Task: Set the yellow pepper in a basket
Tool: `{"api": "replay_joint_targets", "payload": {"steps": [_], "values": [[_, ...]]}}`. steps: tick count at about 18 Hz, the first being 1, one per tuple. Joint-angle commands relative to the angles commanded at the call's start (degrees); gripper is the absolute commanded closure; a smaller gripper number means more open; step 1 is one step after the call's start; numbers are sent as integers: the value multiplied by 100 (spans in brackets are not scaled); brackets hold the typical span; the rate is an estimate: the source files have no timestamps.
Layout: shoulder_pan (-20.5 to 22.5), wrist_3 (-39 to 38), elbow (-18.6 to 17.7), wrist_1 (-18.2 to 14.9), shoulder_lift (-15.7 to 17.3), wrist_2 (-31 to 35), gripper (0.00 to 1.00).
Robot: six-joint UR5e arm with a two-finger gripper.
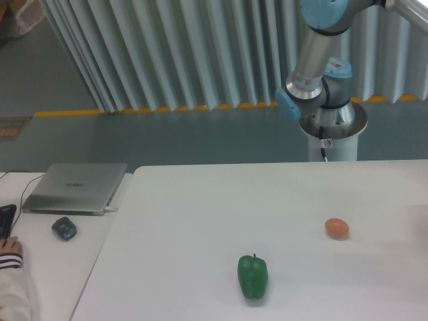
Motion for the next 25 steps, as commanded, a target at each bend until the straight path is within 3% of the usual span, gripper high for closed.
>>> {"api": "replay_joint_targets", "payload": {"steps": [9,12,16,25], "values": [[-527,-220,-52,-123,202,193,0],[-773,-229,-35,-456,360,378,0],[-888,-413,-44,-588,422,387,0],[-1415,-720,-70,-1476,747,378,0]]}}
